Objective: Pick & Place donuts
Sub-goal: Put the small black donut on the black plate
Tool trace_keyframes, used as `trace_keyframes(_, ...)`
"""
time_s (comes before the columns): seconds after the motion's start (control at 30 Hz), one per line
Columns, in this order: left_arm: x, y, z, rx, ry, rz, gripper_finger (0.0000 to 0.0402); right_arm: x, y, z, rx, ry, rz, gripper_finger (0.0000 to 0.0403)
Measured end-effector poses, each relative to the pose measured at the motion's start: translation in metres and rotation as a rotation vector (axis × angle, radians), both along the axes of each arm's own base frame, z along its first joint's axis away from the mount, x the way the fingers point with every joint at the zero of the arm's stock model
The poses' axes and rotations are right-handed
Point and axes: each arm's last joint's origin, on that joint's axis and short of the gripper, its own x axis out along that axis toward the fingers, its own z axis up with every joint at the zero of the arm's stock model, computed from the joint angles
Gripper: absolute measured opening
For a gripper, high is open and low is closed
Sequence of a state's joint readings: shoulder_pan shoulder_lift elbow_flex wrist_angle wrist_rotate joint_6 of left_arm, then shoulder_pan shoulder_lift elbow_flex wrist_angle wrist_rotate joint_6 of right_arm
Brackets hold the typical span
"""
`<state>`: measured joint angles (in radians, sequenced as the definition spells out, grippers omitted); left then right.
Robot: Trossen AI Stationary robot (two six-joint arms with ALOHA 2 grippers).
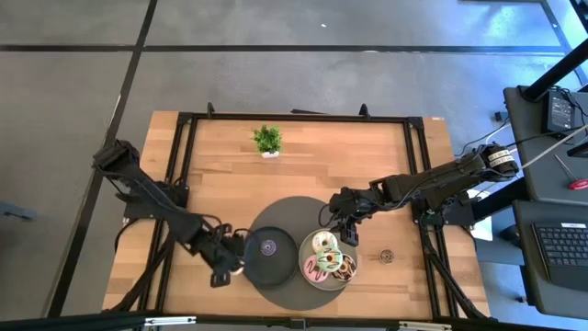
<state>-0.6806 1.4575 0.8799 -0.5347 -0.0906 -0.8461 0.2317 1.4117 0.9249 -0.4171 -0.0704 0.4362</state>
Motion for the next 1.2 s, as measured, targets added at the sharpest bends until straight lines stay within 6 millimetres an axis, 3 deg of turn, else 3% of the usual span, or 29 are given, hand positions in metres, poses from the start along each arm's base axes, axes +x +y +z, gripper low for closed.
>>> trace_keyframes(0.43, 0.049, 0.025, -0.007, 0.177, -0.065, -0.176, 0.0031, 0.000, 0.000, 0.000, 0.003, 0.001, -0.005, 0.0192)
trace_keyframes(1.2, 0.062, 0.019, -0.041, 0.176, 0.024, -0.208, 0.0031, 0.000, 0.000, 0.000, 0.000, 0.000, 0.000, 0.0192)
